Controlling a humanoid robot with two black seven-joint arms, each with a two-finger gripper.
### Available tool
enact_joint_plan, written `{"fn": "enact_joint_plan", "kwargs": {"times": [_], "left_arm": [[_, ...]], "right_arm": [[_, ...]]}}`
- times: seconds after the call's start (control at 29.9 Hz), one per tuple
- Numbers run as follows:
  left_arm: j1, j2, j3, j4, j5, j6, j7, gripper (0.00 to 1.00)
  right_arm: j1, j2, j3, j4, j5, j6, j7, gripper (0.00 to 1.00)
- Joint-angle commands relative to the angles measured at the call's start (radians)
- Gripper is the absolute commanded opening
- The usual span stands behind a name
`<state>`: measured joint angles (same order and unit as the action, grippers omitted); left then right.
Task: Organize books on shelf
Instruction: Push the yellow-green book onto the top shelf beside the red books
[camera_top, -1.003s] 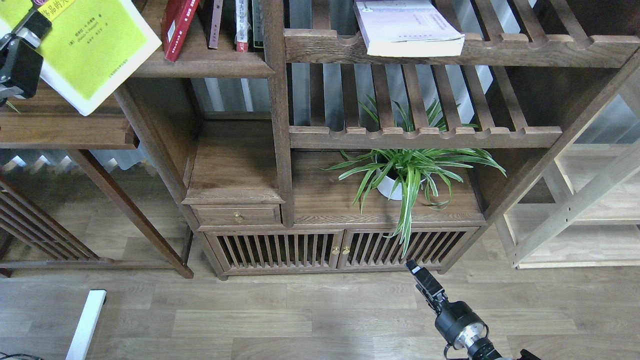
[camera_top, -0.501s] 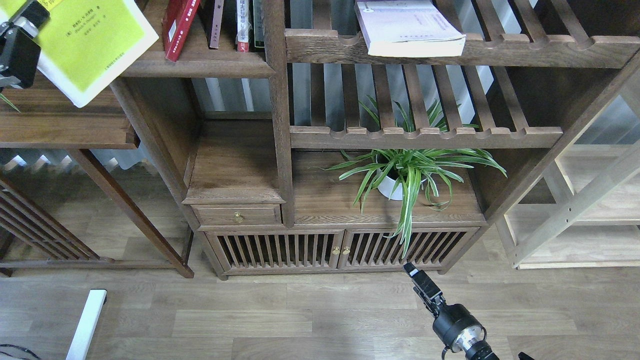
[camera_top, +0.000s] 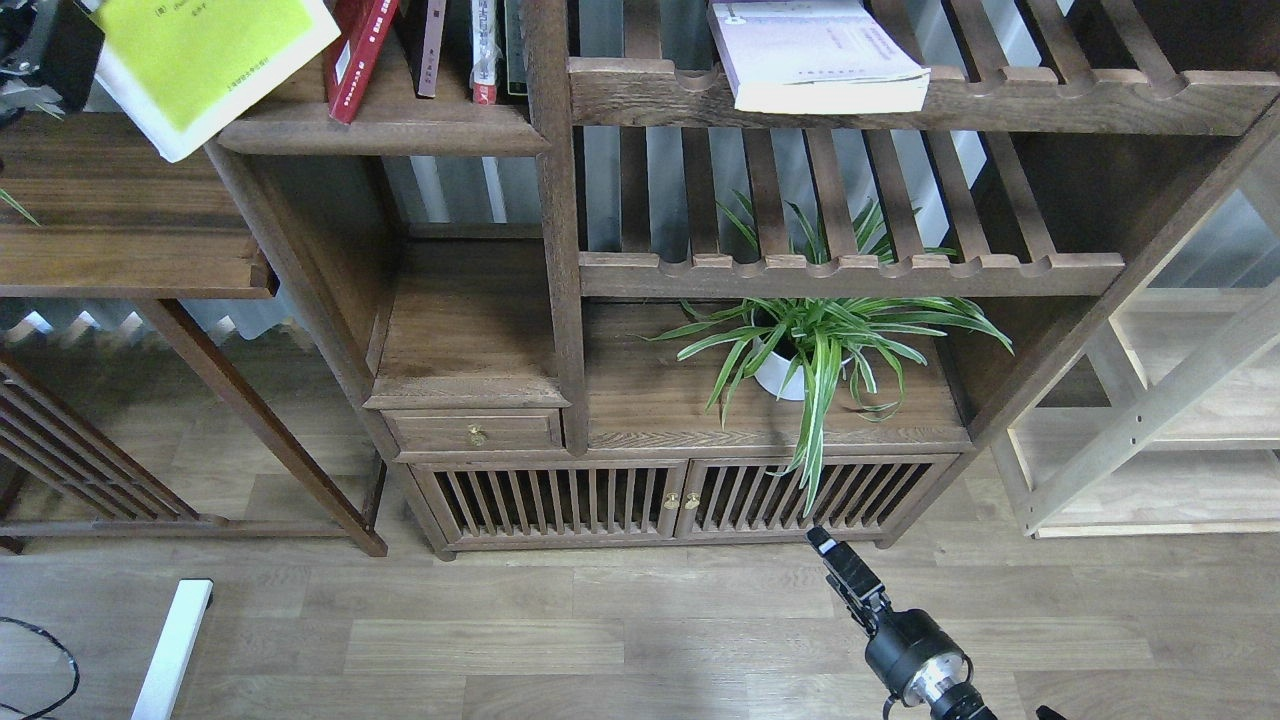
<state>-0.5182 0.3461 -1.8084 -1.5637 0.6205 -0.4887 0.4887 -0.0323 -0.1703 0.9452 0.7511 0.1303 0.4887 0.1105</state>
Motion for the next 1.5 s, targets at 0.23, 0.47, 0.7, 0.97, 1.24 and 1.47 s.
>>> {"fn": "enact_joint_plan", "kwargs": {"times": [0.23,0.47,0.7,0.97,1.24,1.47], "left_arm": [[-0.048,0.001,0.018,0.092,0.004,0.0,0.0,0.0],[-0.101,0.001,0.052,0.152,0.005,0.0,0.0,0.0],[-0.174,0.004,0.104,0.174,0.054,0.0,0.0,0.0],[-0.232,0.004,0.191,0.197,0.079,0.0,0.0,0.0],[-0.244,0.025,0.215,0.22,0.09,0.018,0.0,0.0],[-0.226,0.076,0.198,0.214,0.079,0.006,0.0,0.0]], "right_arm": [[-0.001,-0.008,0.007,0.001,0.002,0.0,0.002,0.99],[-0.017,-0.008,0.011,0.017,0.002,0.0,0.002,0.99],[-0.029,-0.008,0.017,0.022,0.003,0.0,0.002,0.99],[-0.047,-0.008,0.018,0.024,0.005,0.0,0.002,0.99],[-0.064,-0.021,0.02,0.022,0.006,0.0,0.002,0.99],[-0.064,-0.04,0.02,0.022,0.02,0.0,0.002,0.99]]}}
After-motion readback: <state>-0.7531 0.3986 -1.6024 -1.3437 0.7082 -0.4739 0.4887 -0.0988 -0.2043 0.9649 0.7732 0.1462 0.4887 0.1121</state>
